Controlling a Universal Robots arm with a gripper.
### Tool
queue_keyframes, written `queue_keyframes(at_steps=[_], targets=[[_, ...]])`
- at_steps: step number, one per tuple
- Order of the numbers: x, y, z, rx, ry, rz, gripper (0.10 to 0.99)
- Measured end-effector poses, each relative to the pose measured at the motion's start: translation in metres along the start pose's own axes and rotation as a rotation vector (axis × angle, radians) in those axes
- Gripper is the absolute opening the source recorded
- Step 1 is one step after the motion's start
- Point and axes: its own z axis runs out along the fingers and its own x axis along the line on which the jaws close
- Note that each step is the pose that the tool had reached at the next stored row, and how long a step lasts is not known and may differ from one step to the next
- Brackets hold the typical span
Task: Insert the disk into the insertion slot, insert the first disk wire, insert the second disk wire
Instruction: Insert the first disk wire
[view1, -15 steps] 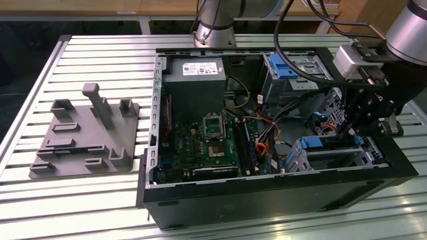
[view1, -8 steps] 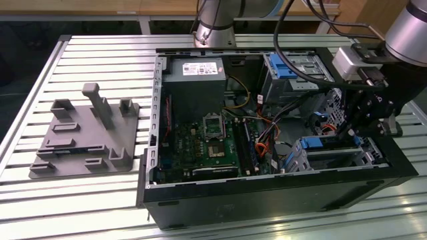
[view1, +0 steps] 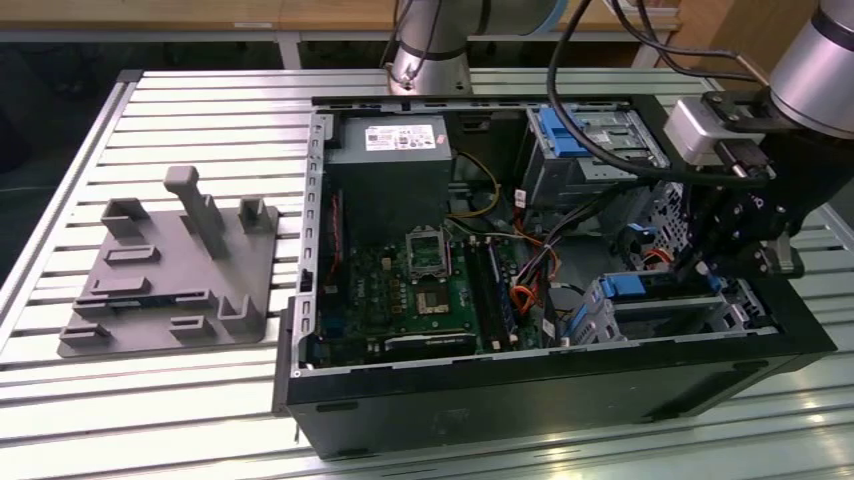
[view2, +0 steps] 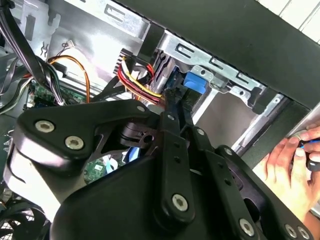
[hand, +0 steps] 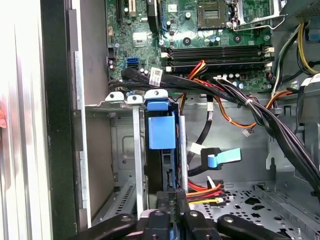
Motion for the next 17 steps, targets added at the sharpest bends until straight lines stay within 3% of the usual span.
queue_keyframes(at_steps=[3, 4, 12, 17], targets=[[0.0002, 0.0, -0.0041, 0.0, -0.0004, 0.0, 0.231], [0.0001, 0.0, -0.0066, 0.0, -0.0004, 0.0, 0.302], [-0.0002, -0.0004, -0.0384, 0.0, 0.0028, 0.003, 0.302], [-0.0002, -0.0005, -0.0384, 0.0, 0.0019, 0.003, 0.302]])
